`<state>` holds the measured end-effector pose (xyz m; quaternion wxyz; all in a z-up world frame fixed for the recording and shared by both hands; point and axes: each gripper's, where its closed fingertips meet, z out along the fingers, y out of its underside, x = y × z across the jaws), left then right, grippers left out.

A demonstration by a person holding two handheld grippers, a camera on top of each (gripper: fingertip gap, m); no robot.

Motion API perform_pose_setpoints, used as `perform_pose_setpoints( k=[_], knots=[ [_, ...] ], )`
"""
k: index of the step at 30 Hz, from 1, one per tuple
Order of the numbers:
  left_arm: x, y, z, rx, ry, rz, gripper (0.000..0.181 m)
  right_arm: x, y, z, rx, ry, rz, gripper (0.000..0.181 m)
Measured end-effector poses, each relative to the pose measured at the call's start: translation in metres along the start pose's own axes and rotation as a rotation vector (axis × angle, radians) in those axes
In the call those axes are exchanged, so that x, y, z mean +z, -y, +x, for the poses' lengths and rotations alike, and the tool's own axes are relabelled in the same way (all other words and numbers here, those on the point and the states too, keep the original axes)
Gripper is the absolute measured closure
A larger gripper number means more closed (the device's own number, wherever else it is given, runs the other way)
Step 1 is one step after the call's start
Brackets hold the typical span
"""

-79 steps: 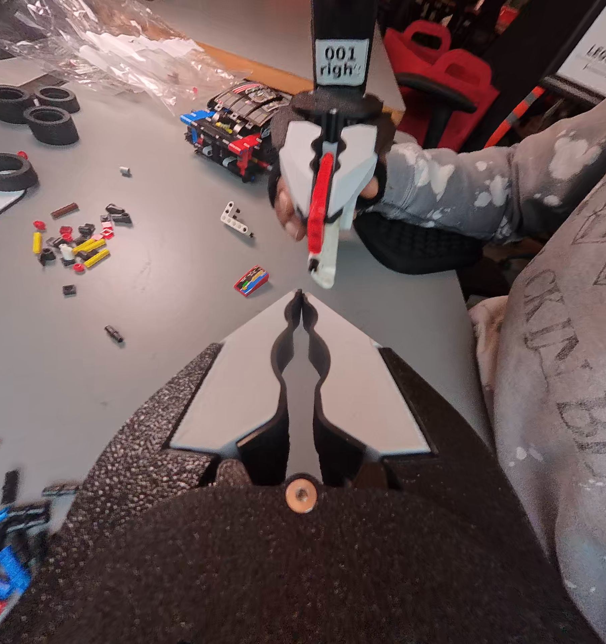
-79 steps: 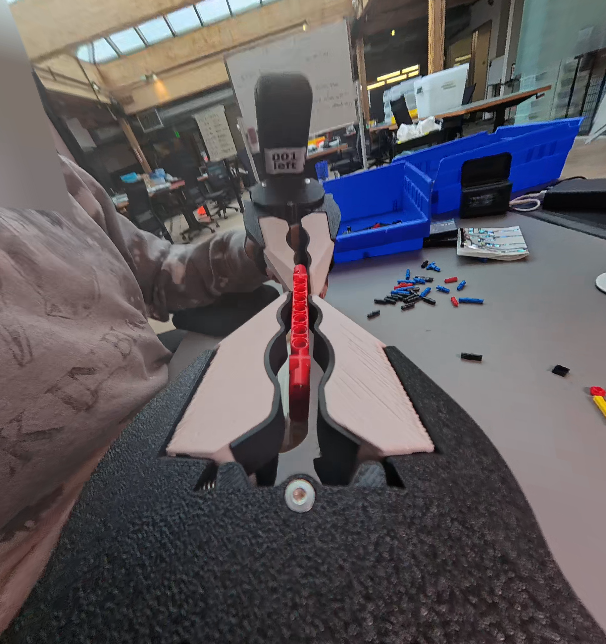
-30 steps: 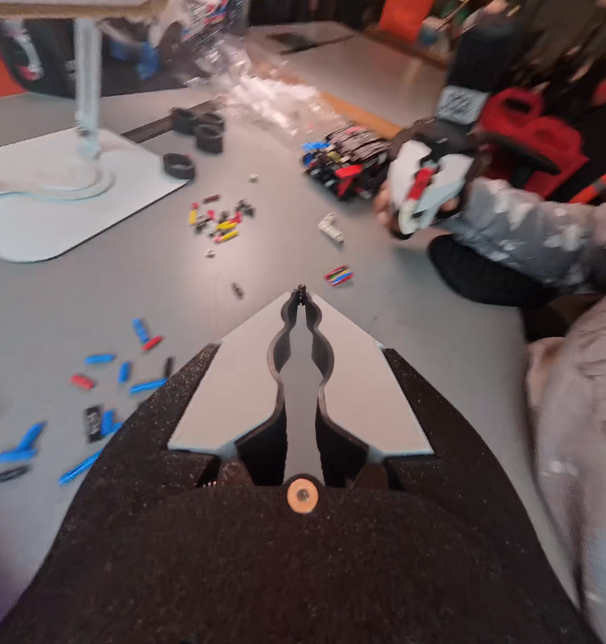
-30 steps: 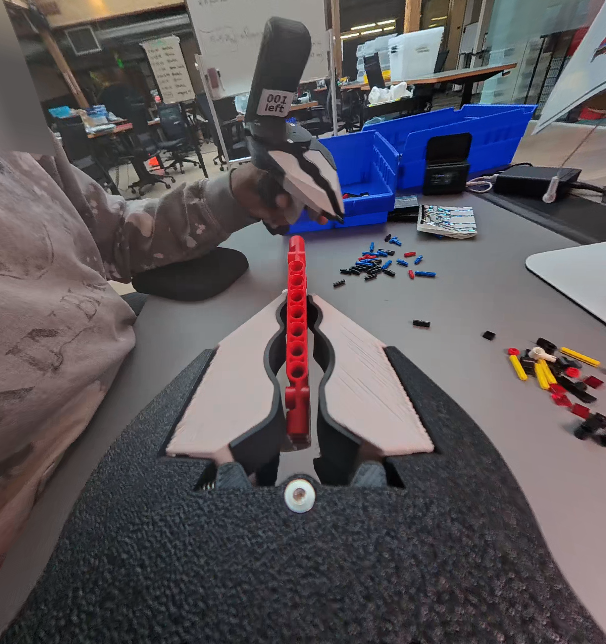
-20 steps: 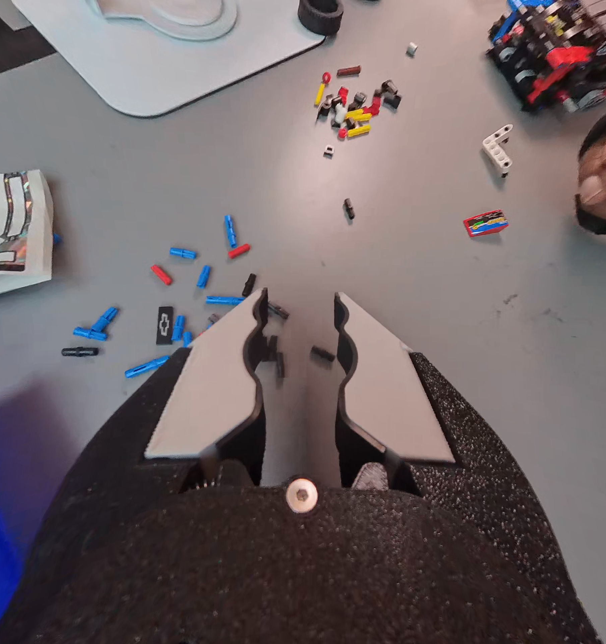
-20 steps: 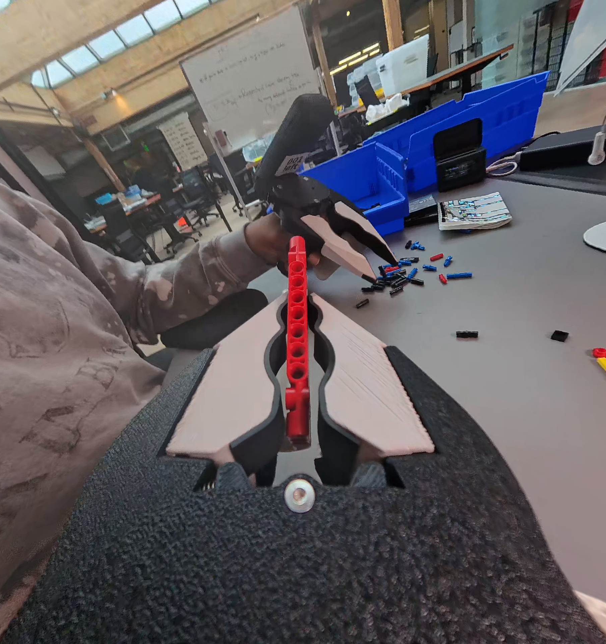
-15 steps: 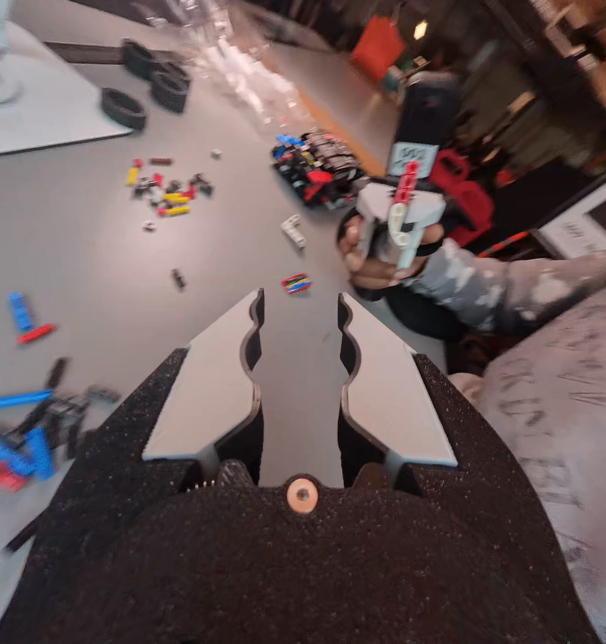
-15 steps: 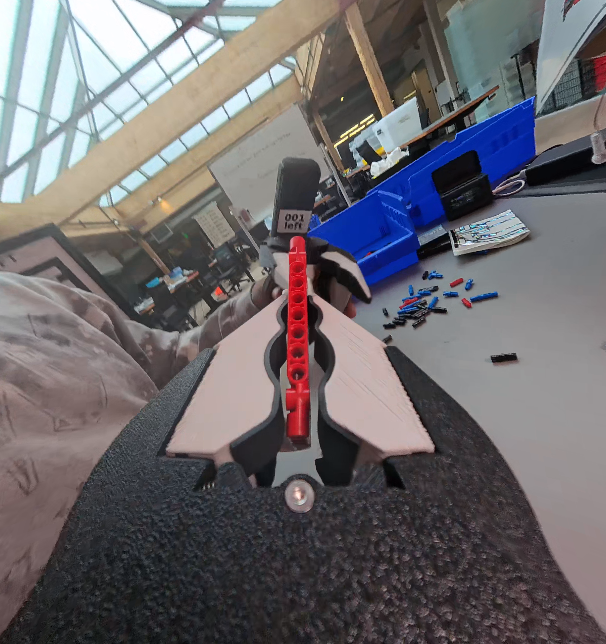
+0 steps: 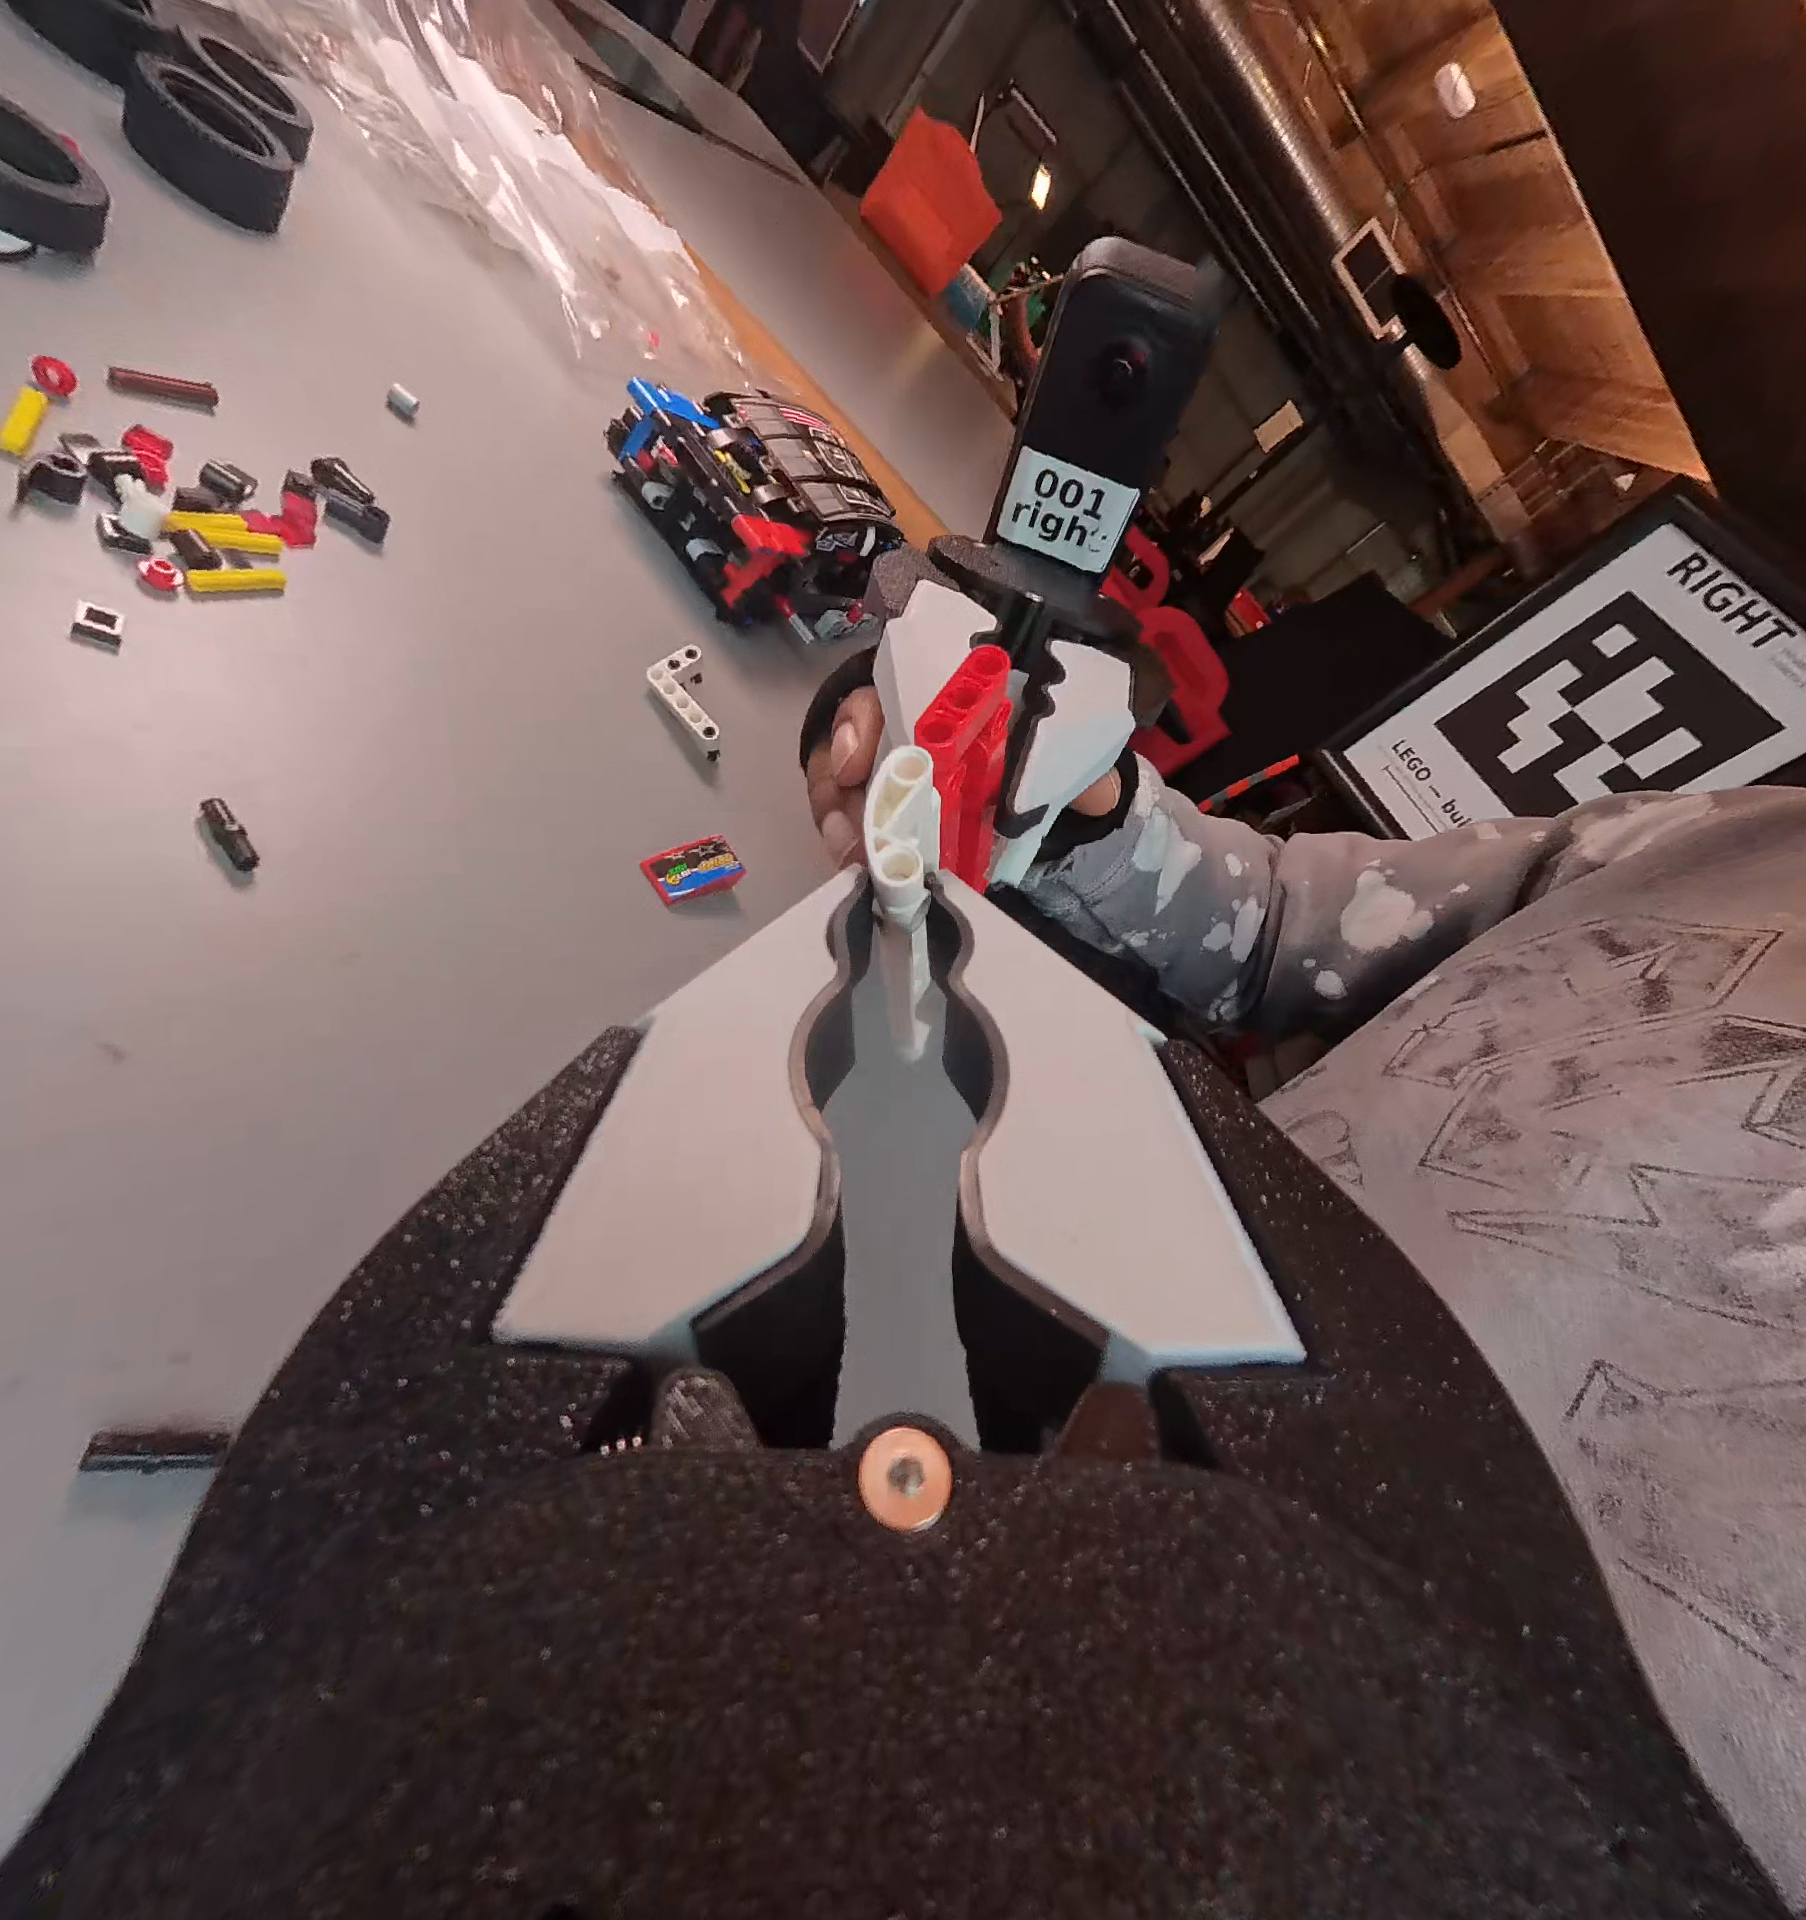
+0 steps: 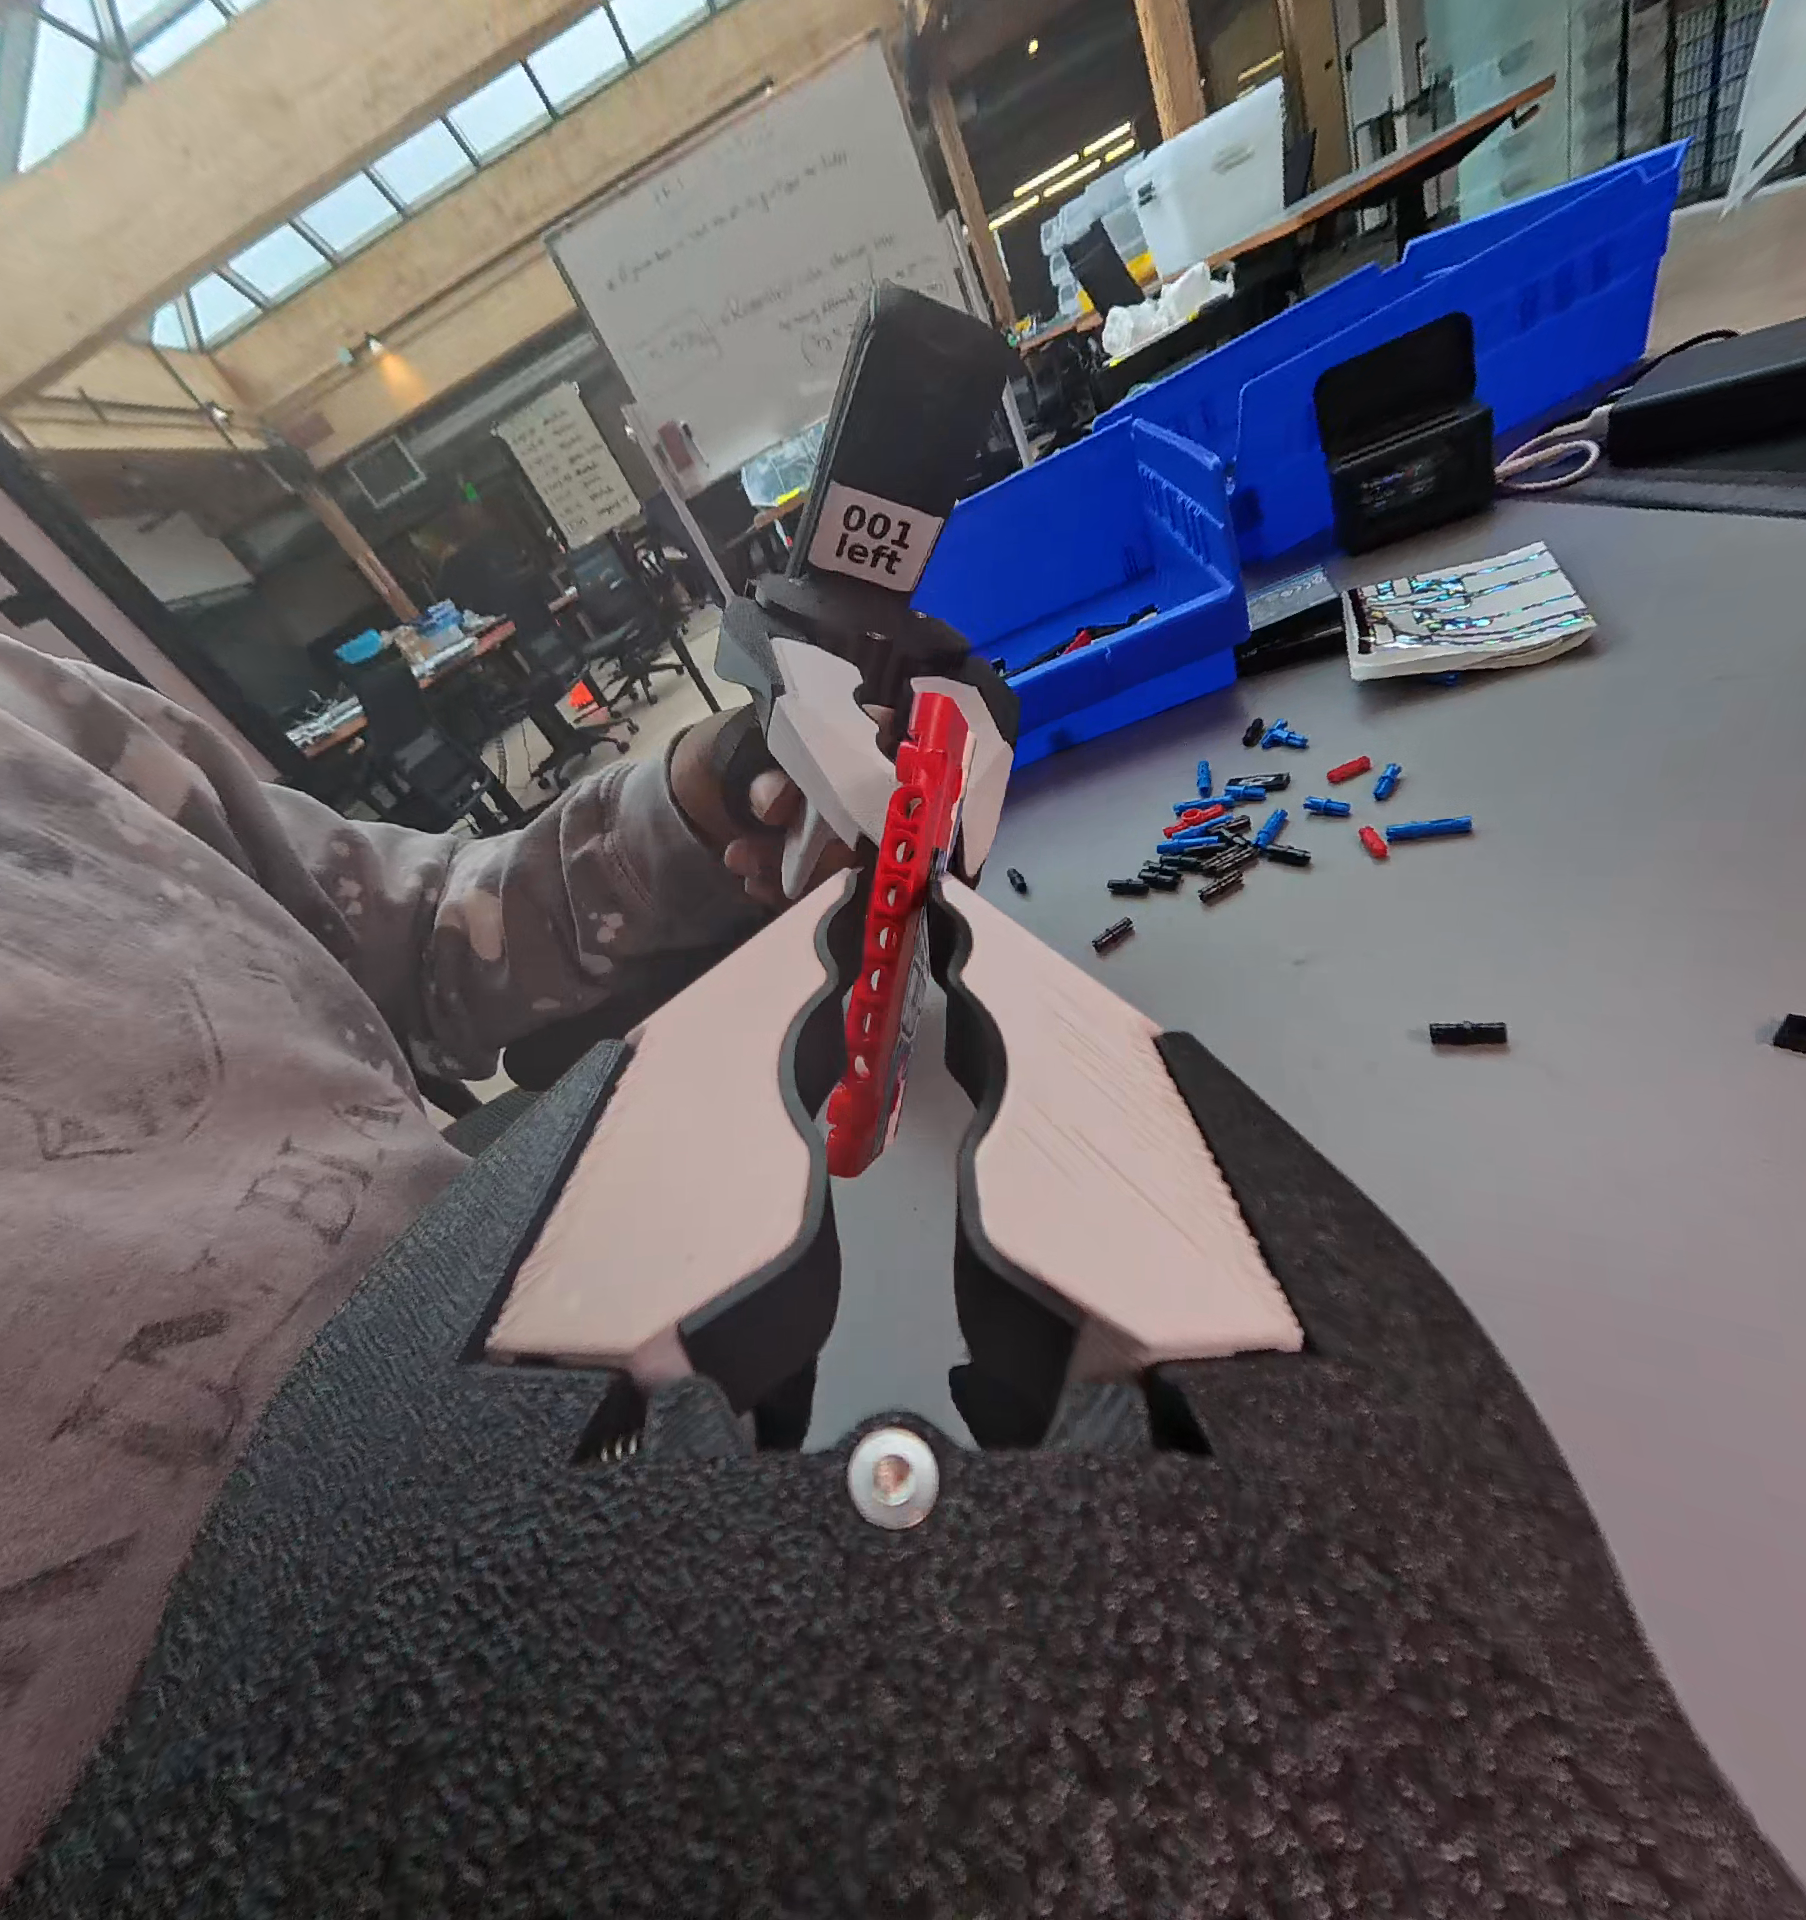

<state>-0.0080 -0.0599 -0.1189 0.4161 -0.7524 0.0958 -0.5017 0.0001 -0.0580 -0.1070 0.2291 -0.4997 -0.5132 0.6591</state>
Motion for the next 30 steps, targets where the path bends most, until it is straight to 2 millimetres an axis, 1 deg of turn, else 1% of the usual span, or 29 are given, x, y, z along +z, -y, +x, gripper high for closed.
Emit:
perform_pose_setpoints(
  k=[2,4,7,9,11,13,15,18,20,23,25,30],
  knots=[
    [0.0,-0.003,-0.002,-0.015,0.009,-0.012,0.174,0.001,-0.004,0.001,-0.005,-0.005,-0.022,0.17],
    [0.0,-0.002,-0.003,-0.013,0.01,-0.006,0.174,0.0,-0.004,0.002,0.011,-0.005,-0.02,0.171],
    [0.001,0.0,0.006,0.044,-0.016,0.007,0.172,-0.003,0.003,0.002,0.068,0.019,0.044,0.173],
    [0.004,-0.003,0.011,0.085,-0.027,-0.014,0.165,-0.007,0.009,0.004,0.092,0.017,0.09,0.174],
    [0.008,-0.007,0.012,0.114,-0.02,-0.03,0.159,-0.009,0.014,0.003,0.132,0.038,0.127,0.174],
    [0.011,-0.009,0.013,0.12,-0.028,-0.033,0.159,-0.01,0.018,0.003,0.158,0.048,0.158,0.174],
    [0.012,-0.005,0.014,0.115,-0.034,-0.002,0.159,-0.01,0.018,0.001,0.17,0.06,0.169,0.174],
    [0.012,0.0,0.019,0.124,-0.054,0.031,0.169,-0.009,0.019,0.0,0.183,0.065,0.185,0.174],
    [0.01,0.001,0.017,0.138,-0.029,0.032,0.171,-0.009,0.017,-0.001,0.149,0.057,0.16,0.174],
    [0.007,-0.001,0.011,0.123,-0.013,0.018,0.174,-0.005,0.007,-0.005,0.012,0.019,0.065,0.171],
    [0.006,-0.002,0.008,0.135,0.0,0.009,0.175,-0.003,0.004,-0.003,-0.073,-0.034,0.036,0.171],
    [0.007,-0.001,0.001,0.168,0.056,0.023,0.175,-0.004,0.002,0.005,-0.131,-0.122,0.008,0.173]
  ],
)
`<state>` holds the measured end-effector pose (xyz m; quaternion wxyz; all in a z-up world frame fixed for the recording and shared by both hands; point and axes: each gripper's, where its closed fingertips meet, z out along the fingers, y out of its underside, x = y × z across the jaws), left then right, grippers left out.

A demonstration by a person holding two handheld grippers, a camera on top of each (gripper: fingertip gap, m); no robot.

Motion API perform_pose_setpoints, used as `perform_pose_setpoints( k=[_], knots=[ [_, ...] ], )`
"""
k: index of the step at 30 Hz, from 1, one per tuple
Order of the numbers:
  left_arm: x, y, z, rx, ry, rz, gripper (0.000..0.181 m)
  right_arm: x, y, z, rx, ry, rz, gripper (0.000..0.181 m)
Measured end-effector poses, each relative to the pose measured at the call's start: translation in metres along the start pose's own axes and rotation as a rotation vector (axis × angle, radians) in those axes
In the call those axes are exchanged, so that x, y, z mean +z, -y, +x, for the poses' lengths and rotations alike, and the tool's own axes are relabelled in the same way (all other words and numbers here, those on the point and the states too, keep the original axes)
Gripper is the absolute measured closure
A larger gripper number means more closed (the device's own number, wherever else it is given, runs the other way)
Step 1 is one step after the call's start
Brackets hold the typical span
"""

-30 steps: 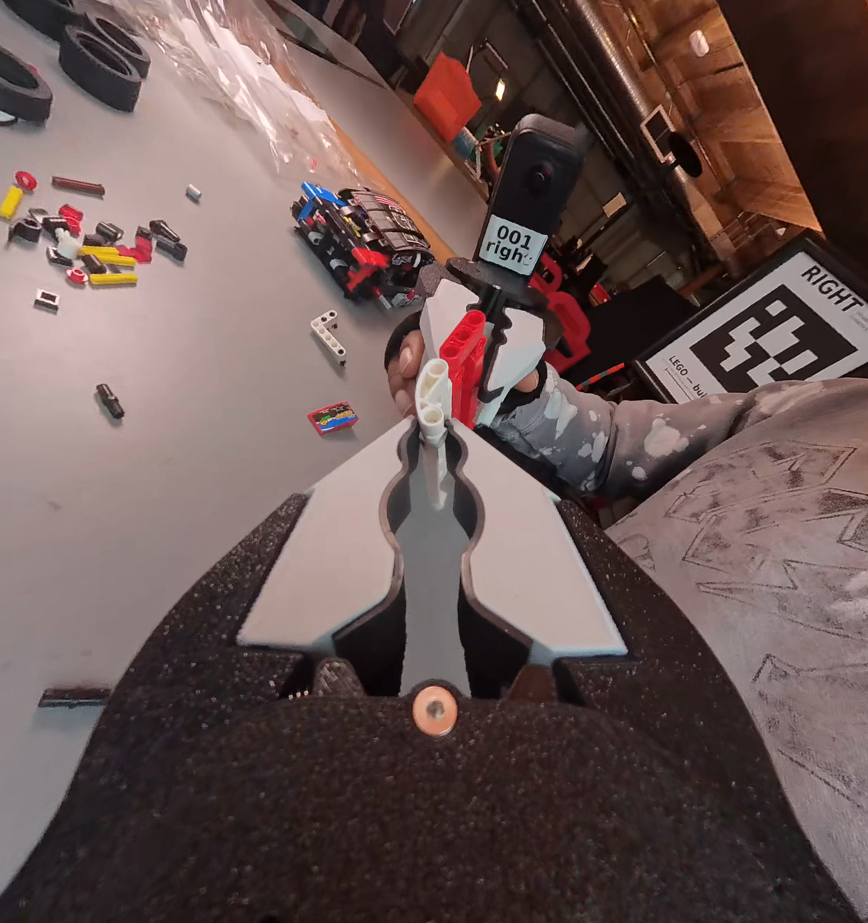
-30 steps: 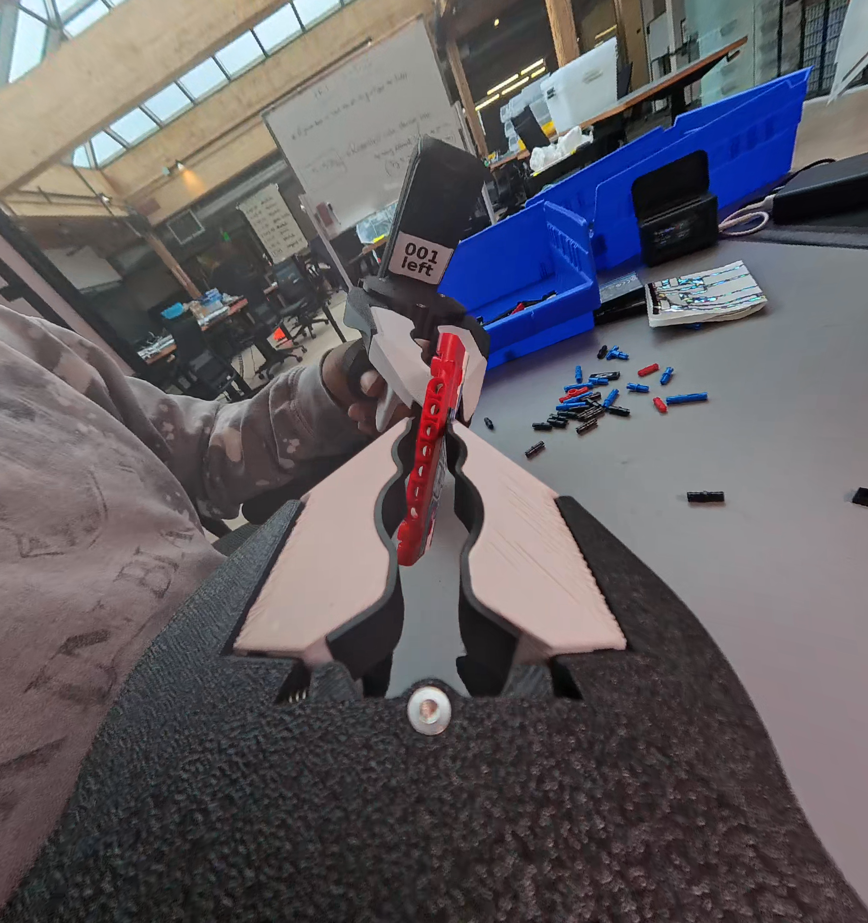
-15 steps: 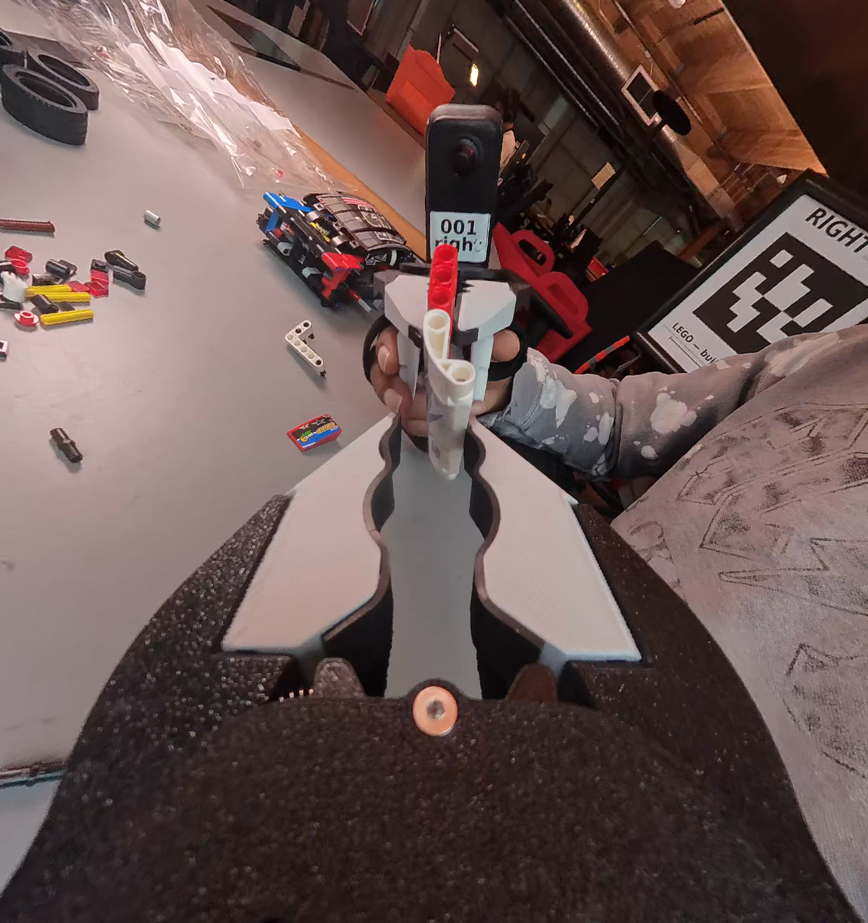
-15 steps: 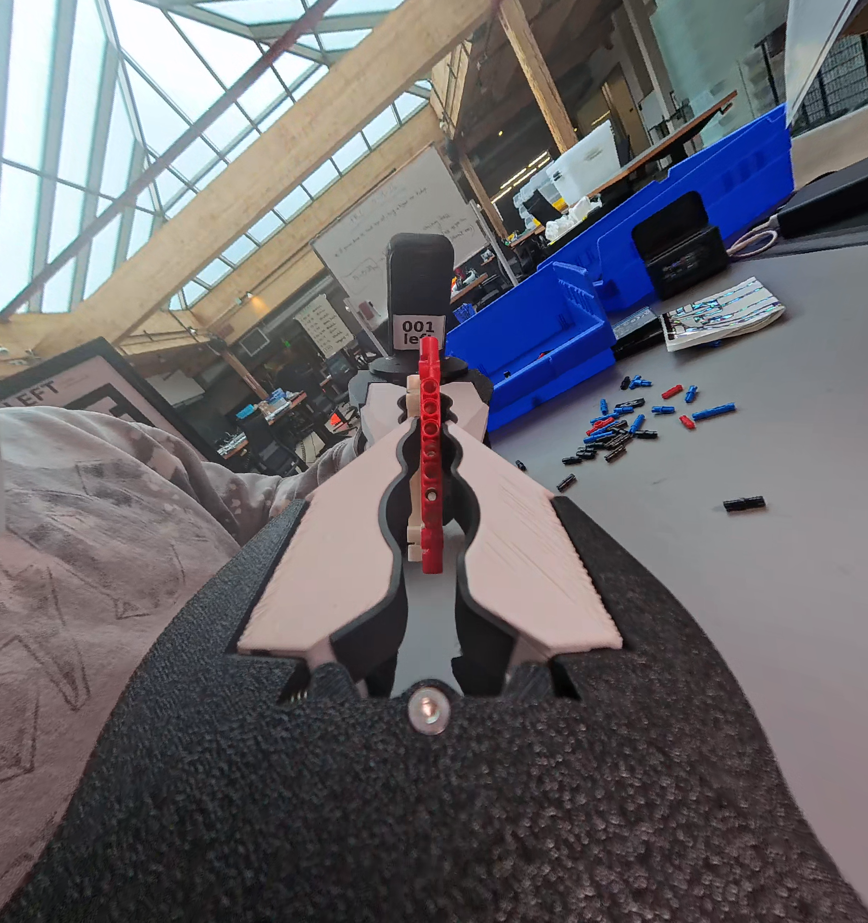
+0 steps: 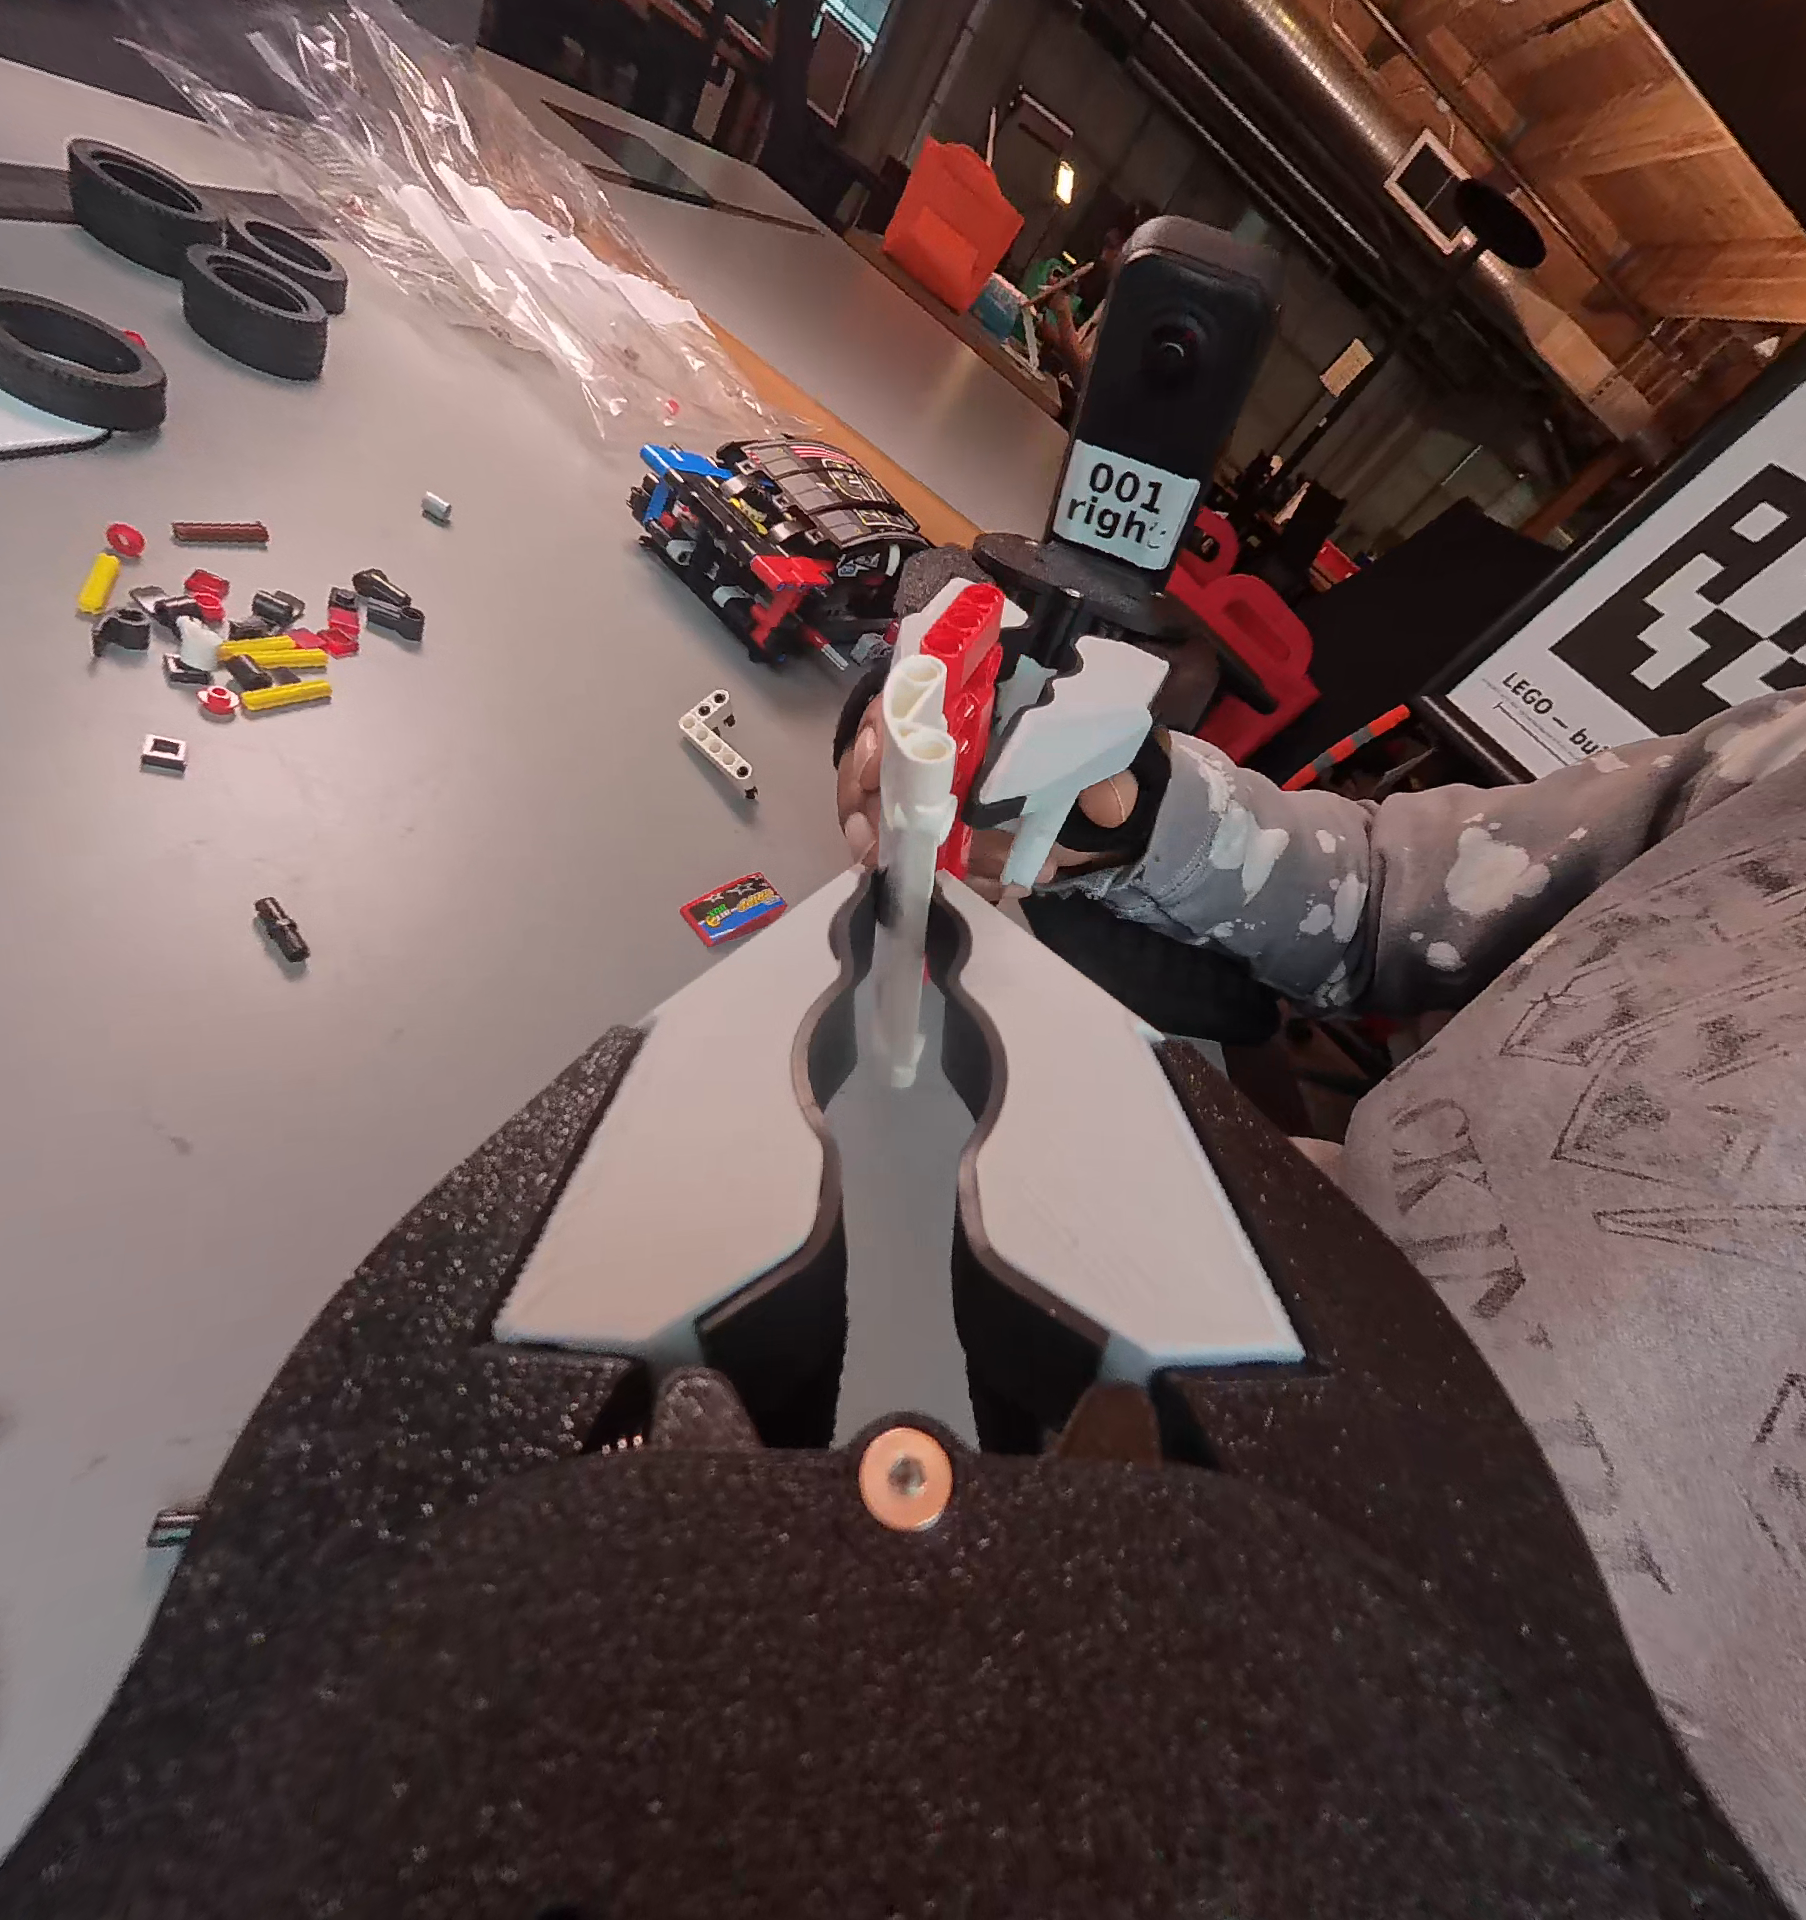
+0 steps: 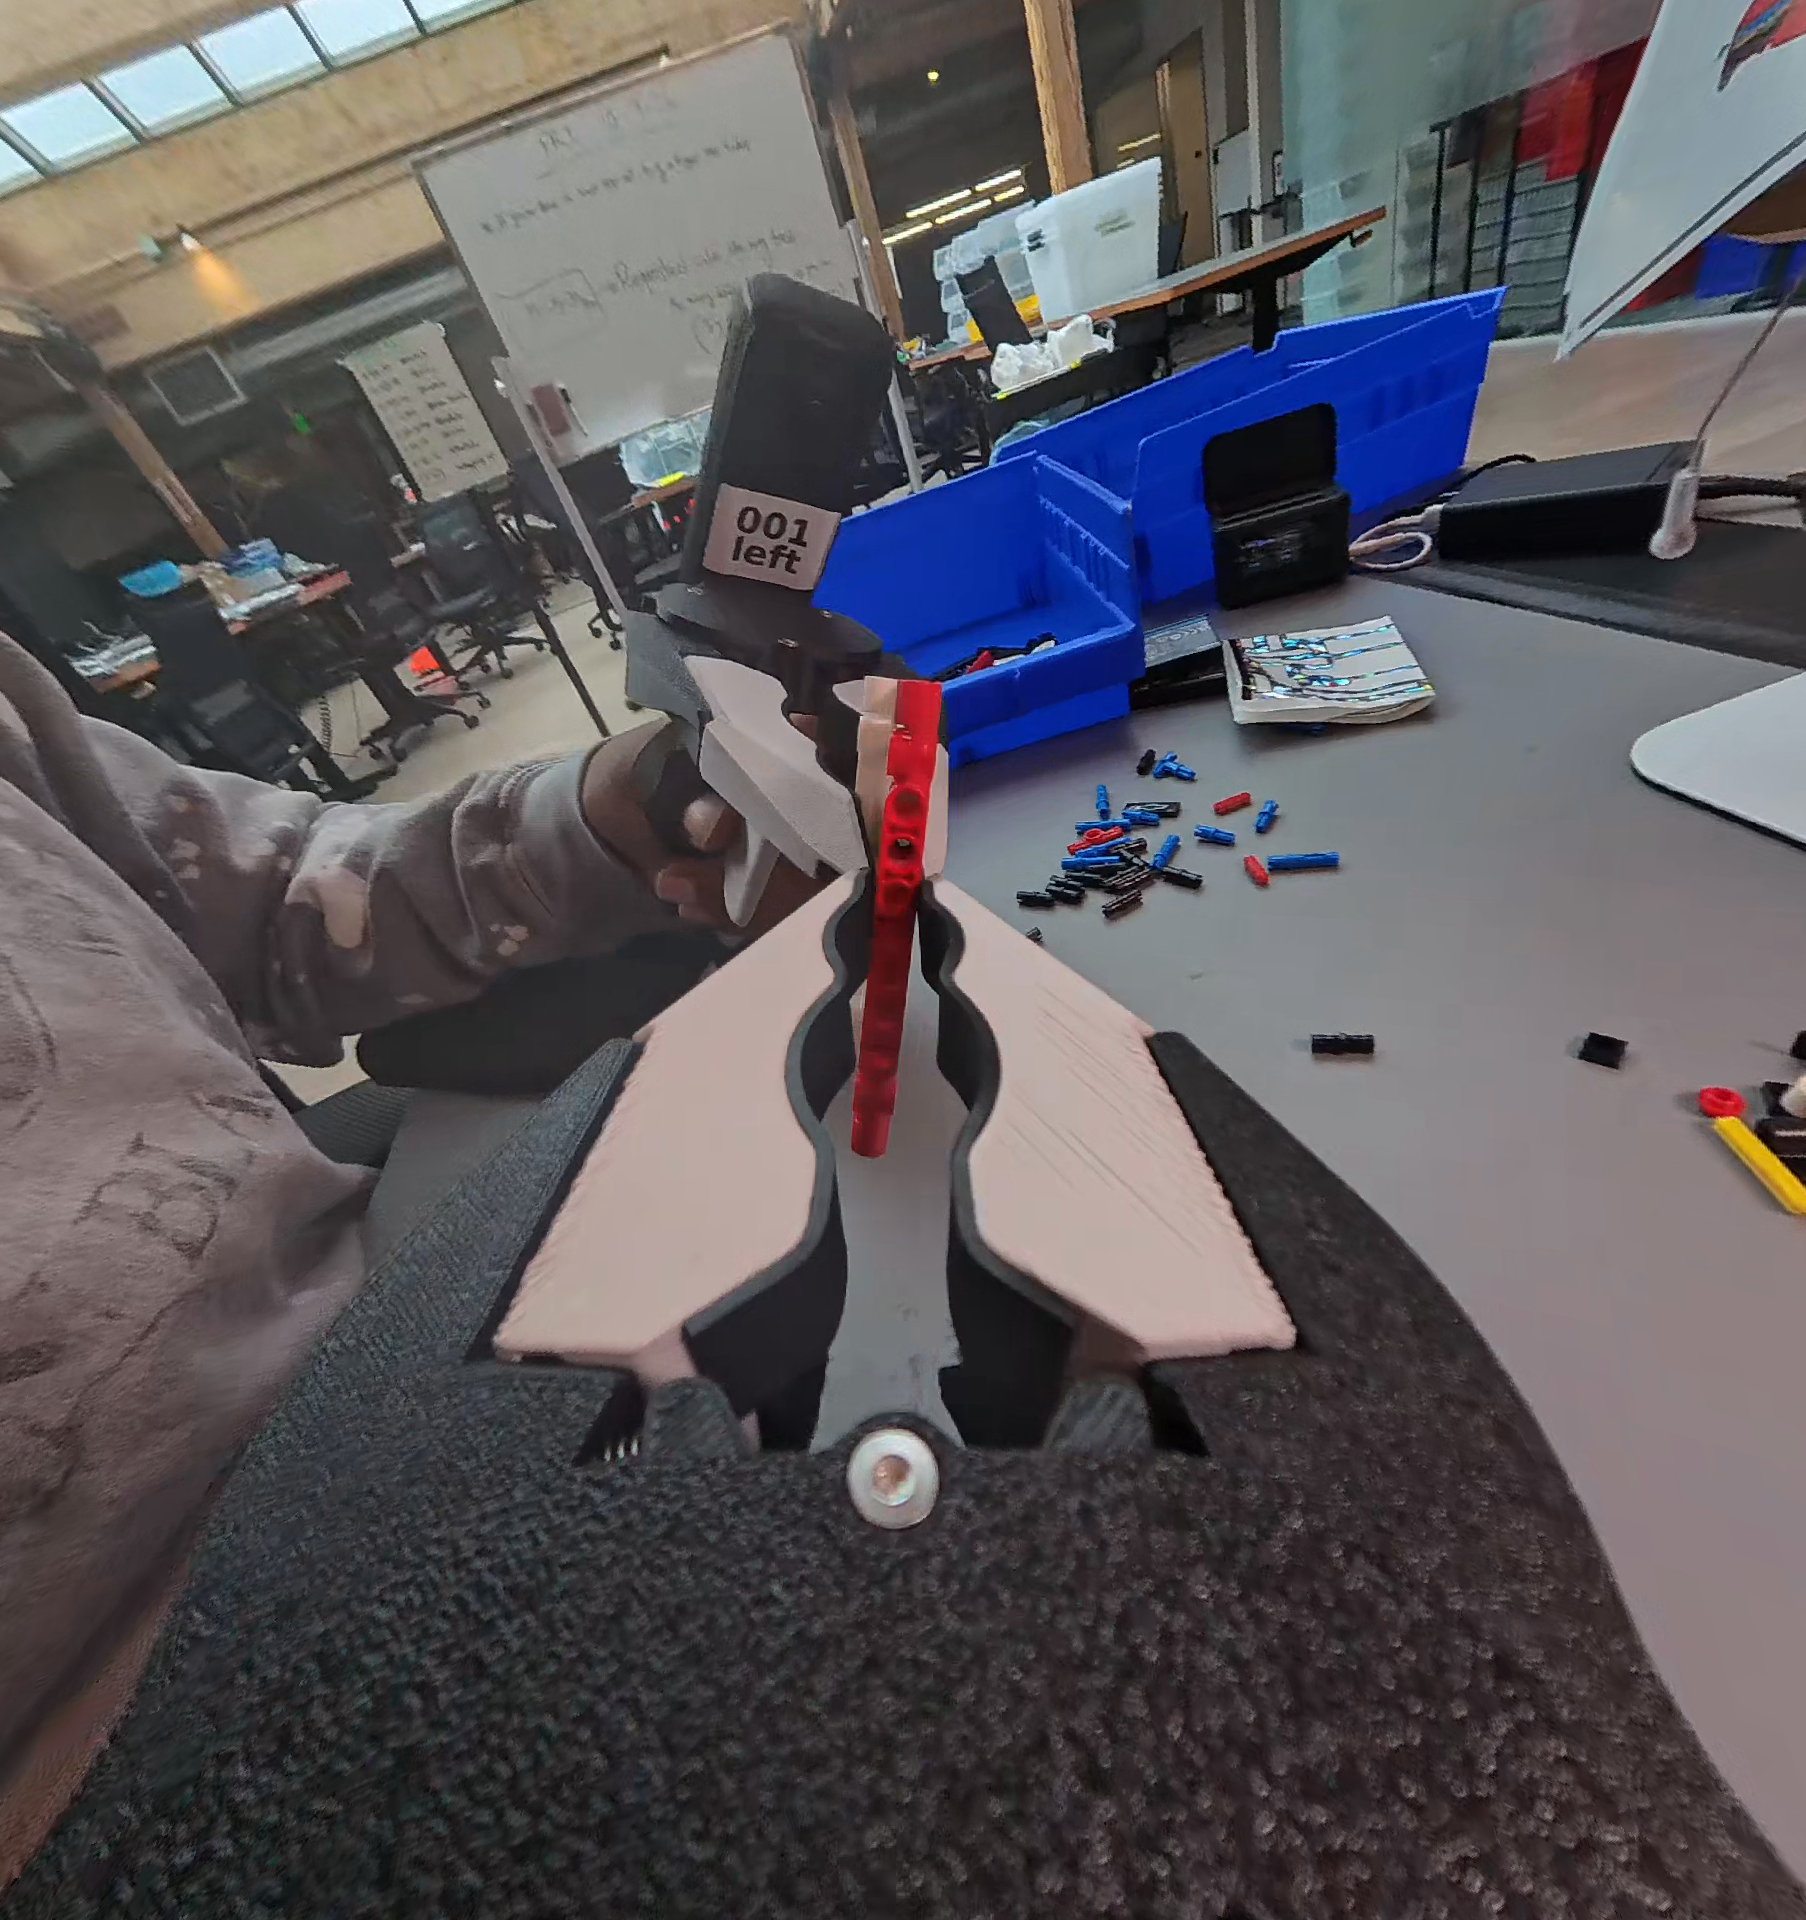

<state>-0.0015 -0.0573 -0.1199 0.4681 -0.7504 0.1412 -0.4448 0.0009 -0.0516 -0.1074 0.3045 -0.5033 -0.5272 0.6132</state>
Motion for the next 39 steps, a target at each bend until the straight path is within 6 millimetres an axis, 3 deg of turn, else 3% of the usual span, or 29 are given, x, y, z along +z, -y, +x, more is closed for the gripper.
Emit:
perform_pose_setpoints(
  k=[7,8,10,11,13,16,18,22,26,34,39],
  knots=[
    [-0.002,0.008,-0.012,-0.012,0.074,0.012,0.176,0.0,0.007,0.01,-0.091,-0.102,0.0,0.175],
    [-0.008,0.009,-0.022,-0.009,0.132,0.022,0.176,-0.009,0.017,0.015,-0.095,-0.135,0.057,0.175],
    [-0.051,0.018,-0.057,-0.036,0.265,0.099,0.176,-0.054,0.057,0.033,-0.065,-0.213,0.222,0.175],
    [-0.062,0.023,-0.057,-0.078,0.252,0.127,0.178,-0.068,0.062,0.037,-0.111,-0.258,0.22,0.175],
    [-0.047,0.019,-0.041,0.003,0.216,0.088,0.175,-0.062,0.053,0.033,-0.079,-0.22,0.176,0.175],
    [-0.022,0.018,-0.027,-0.035,0.122,0.074,0.175,-0.042,0.035,0.022,0.033,-0.099,0.095,0.174],
    [-0.024,0.018,-0.03,-0.055,0.117,0.072,0.176,-0.039,0.03,0.021,0.138,-0.032,0.089,0.174],
    [-0.013,-0.011,-0.025,-0.119,0.072,-0.048,0.176,-0.038,0.024,0.019,0.282,0.048,0.123,0.174],
    [-0.003,-0.02,-0.017,-0.126,0.047,-0.103,0.175,-0.03,0.015,0.012,0.41,0.143,0.111,0.174],
    [0.012,-0.09,-0.016,-0.154,0.082,-0.465,0.168,-0.02,0.005,0.003,0.457,0.199,0.076,0.175],
    [0.008,-0.082,-0.018,-0.084,0.116,-0.445,0.149,-0.016,0.0,0.0,0.447,0.199,0.062,0.174]
  ],
)
